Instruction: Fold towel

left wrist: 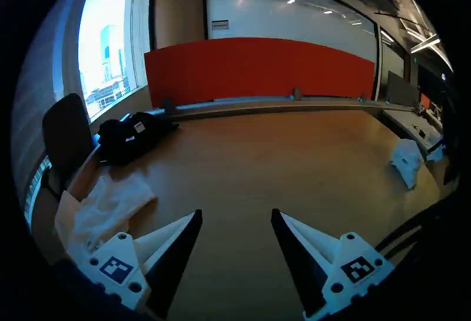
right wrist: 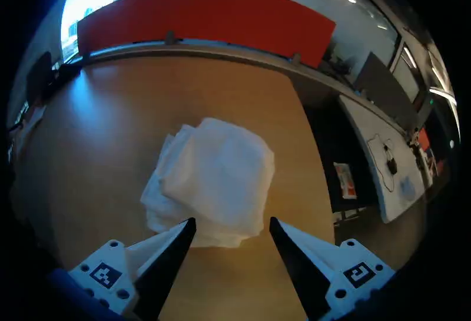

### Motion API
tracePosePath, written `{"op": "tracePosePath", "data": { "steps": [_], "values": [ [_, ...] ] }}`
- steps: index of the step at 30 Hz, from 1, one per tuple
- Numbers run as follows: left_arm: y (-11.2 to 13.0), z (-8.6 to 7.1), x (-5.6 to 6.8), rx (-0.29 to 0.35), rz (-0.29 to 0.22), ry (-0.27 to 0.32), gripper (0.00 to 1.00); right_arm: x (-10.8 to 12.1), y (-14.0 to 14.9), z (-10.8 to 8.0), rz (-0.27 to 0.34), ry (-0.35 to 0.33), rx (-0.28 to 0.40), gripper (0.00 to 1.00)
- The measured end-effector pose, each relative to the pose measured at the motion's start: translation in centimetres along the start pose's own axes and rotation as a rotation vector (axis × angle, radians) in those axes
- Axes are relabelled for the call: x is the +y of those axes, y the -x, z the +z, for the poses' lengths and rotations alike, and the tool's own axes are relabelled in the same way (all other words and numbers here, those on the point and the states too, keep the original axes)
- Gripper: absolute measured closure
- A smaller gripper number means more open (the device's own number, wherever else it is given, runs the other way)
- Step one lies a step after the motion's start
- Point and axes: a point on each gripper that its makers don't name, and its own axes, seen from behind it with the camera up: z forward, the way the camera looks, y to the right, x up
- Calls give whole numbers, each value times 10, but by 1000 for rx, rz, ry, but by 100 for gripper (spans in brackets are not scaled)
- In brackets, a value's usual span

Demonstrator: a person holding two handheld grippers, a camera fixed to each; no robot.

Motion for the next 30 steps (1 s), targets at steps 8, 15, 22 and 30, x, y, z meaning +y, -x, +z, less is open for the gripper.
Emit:
{"op": "tracePosePath", "data": {
  "steps": [8,15,22,30],
  "values": [
    [-2,-2,-1,5,-1,-2,13,-27,-31,-8,24,-44,97,3],
    [-4,-2,-2,10,-3,-3,14,-52,-59,-16,33,-79,173,3],
    [-8,-2,-3,19,-5,-5,13,-72,-75,-19,29,-98,220,3],
    [-12,-2,-6,32,-18,-12,13,-94,-113,-35,103,-146,355,3]
  ]
}}
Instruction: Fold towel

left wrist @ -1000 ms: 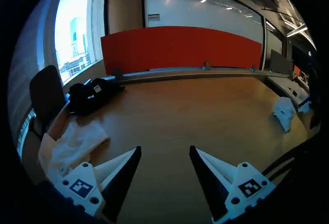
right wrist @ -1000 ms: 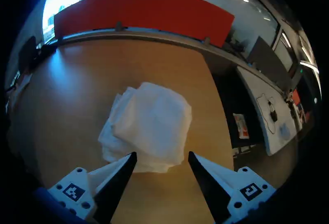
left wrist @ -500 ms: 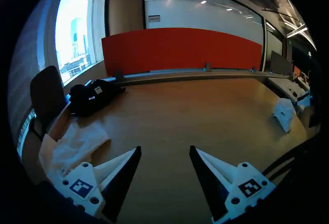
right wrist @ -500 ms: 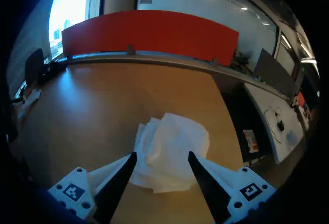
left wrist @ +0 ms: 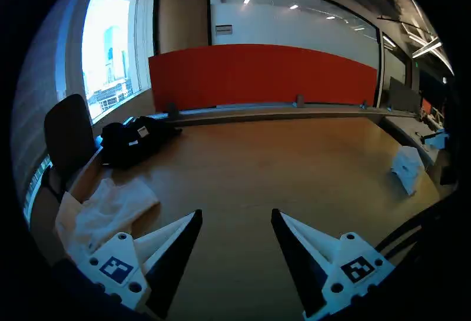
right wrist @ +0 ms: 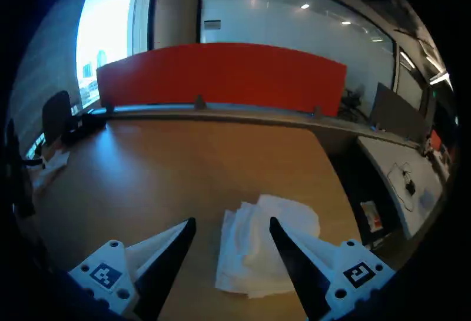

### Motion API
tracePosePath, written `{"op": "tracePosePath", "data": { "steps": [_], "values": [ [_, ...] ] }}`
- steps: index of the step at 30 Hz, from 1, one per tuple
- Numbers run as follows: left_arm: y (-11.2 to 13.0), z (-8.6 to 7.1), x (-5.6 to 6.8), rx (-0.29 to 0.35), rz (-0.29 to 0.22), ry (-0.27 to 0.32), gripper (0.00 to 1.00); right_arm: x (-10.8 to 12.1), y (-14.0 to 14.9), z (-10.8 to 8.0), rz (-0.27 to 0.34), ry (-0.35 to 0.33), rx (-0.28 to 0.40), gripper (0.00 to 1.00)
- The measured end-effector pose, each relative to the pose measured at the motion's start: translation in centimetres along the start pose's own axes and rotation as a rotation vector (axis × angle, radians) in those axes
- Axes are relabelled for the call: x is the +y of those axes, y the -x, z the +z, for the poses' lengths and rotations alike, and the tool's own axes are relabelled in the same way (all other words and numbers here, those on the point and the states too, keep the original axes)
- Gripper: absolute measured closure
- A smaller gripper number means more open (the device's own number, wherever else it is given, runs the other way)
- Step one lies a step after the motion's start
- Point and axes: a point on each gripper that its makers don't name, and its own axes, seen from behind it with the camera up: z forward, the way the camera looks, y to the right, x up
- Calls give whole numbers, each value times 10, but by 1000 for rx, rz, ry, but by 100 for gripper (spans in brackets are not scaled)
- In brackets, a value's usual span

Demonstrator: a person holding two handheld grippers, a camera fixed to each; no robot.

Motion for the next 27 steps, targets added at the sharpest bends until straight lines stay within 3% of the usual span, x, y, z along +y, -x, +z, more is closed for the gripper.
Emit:
{"op": "tracePosePath", "data": {
  "steps": [6,27],
  "values": [
    [-7,3,-1,17,3,-5,14,-20,-26,0,57,-35,96,3],
    [-62,11,-11,147,-16,-43,13,-40,-79,-3,86,-7,290,3]
  ]
}}
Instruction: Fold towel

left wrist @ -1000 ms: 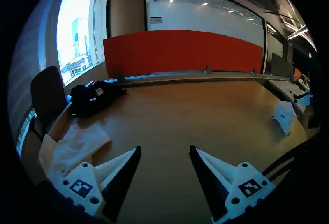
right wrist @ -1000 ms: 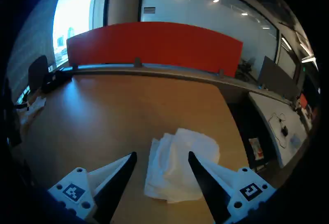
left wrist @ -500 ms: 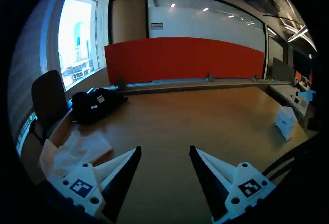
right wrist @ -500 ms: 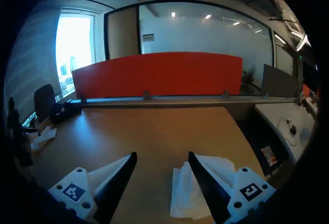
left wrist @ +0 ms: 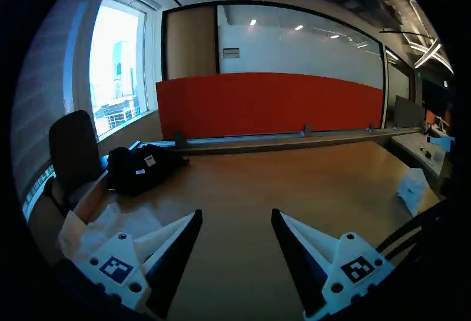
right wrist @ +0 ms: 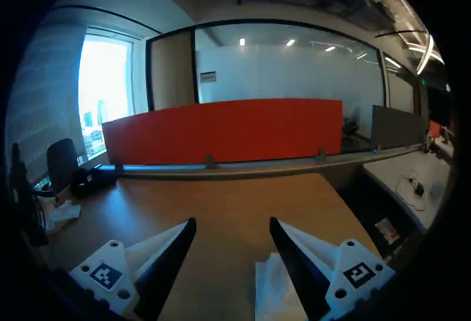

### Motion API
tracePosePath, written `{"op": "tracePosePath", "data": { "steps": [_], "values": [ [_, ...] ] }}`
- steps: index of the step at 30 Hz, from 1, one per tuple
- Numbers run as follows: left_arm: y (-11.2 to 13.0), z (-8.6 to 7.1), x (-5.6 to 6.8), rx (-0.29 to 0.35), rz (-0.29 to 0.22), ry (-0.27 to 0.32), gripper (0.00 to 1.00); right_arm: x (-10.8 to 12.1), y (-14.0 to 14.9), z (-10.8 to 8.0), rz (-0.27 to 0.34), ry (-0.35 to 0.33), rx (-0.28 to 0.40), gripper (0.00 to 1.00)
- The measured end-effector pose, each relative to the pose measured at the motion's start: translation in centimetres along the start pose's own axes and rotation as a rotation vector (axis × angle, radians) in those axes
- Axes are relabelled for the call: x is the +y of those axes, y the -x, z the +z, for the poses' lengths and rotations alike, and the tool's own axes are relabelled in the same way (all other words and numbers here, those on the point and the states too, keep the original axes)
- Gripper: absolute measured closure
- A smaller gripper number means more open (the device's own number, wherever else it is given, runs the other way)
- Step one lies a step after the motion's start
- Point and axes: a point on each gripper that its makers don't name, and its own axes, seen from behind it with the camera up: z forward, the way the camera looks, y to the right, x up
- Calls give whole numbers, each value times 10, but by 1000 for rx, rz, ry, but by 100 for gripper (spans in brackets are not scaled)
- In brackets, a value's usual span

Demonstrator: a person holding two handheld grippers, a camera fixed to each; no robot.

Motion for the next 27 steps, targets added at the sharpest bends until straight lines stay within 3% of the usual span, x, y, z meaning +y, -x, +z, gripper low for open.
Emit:
{"op": "tracePosePath", "data": {
  "steps": [6,12,15,27],
  "values": [
    [-12,1,0,37,0,-5,14,-1,-14,-1,-1,20,63,3],
    [-27,1,0,82,-12,-10,13,-8,-43,-5,-37,51,187,4],
    [-32,1,0,96,-15,-10,14,-11,-49,-4,-51,65,216,3],
    [-45,1,-7,134,-33,-22,14,-35,-65,7,-61,69,233,3]
  ]
}}
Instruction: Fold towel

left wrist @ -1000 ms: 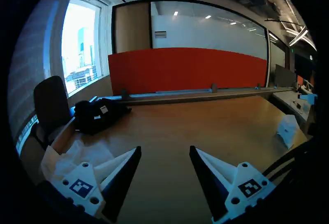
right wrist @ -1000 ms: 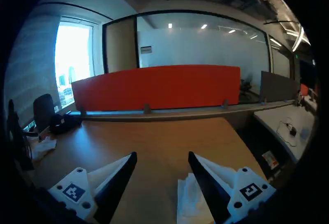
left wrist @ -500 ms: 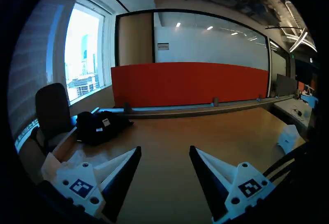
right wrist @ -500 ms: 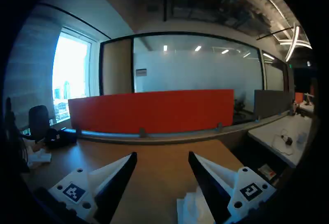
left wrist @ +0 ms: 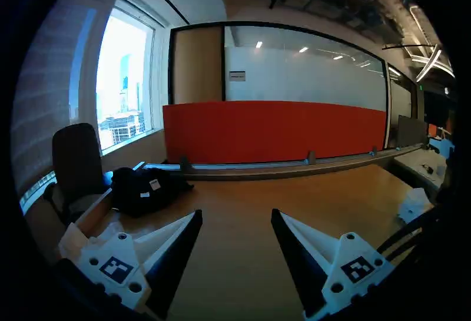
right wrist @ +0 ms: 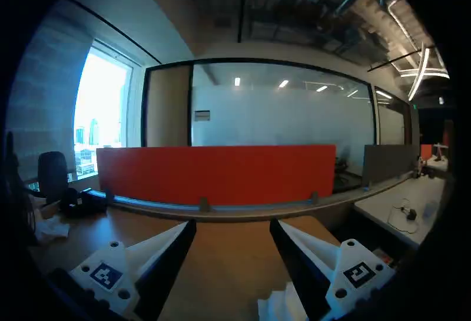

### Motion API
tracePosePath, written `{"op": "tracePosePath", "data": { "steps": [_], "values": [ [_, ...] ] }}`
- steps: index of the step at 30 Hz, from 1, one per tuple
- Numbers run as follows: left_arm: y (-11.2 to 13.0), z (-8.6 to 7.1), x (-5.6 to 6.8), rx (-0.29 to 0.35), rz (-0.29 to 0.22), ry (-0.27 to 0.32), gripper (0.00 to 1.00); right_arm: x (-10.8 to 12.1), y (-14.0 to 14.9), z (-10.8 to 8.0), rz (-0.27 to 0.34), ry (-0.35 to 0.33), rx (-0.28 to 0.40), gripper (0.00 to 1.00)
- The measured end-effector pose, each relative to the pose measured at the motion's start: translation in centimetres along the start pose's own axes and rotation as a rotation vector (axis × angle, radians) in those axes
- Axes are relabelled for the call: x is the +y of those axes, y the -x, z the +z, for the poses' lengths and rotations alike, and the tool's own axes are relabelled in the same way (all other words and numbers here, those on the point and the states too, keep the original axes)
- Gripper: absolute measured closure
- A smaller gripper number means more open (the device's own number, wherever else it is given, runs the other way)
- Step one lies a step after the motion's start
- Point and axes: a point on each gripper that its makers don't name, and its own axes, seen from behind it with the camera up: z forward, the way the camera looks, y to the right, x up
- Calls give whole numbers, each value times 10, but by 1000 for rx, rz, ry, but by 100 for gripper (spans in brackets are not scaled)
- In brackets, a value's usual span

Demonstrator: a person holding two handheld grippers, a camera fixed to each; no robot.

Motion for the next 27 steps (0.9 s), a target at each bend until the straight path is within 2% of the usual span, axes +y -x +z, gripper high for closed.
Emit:
{"op": "tracePosePath", "data": {
  "steps": [10,21,27],
  "values": [
    [-9,4,-7,24,-13,-6,14,-42,-2,13,-14,-22,8,3],
    [-3,11,-16,28,-54,-23,14,-56,-1,20,-28,-24,-11,3],
    [5,17,-18,20,-49,-12,14,-63,2,22,-35,-15,-23,3]
  ]
}}
